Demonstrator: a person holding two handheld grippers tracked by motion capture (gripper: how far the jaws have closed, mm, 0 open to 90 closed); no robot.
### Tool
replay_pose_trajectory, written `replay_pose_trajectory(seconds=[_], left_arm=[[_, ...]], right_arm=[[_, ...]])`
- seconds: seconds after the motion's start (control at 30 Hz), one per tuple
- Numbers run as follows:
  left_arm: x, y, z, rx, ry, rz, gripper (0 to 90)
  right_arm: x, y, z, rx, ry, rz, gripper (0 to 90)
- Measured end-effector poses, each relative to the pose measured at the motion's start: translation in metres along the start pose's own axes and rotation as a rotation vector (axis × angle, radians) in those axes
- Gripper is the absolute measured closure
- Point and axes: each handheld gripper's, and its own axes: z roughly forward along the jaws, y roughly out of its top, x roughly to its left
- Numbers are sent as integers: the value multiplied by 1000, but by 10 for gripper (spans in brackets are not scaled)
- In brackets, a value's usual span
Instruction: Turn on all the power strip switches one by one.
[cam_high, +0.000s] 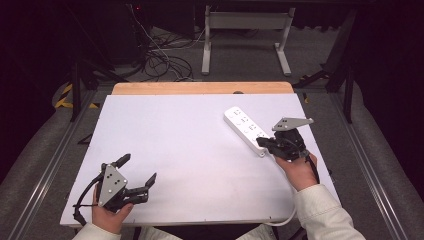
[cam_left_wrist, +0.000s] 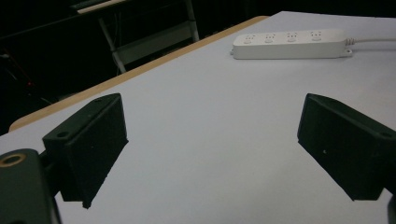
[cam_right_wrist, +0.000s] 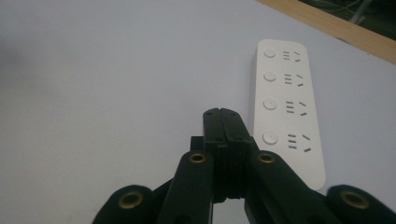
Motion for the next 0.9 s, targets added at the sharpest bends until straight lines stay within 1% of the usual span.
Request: replay_pose_trajectory(seconds=[0.03,0.2,0.3,0.4,0.43,0.53,0.6,0.8,0.87,0.9], left_arm=[[0,0,0,1,2,0,85],[0,0,0,2,1,-1,85],[0,0,0,4,1,-1,85],[0,0,1,6,2,0,85],[0,0,1,6,2,0,85],[0,0,1,5,3,0,85],[1,0,1,8,9,5,86],[1,-1,1,10,10,1,86],[1,-1,1,9,9,0,86],[1,-1,1,11,10,4,86]], right_arm=[[-3,1,4,12,-8,0,900],[-16,2,22,57,-27,34,900],[-24,1,31,72,-37,59,900],[-30,1,39,87,-47,72,900],[-30,1,39,87,-47,72,900],[-34,0,49,98,-51,95,900],[-36,0,54,102,-55,101,900],[-42,-2,63,116,-68,113,900],[-44,-4,68,123,-79,118,900],[-44,-4,70,121,-77,123,900]])
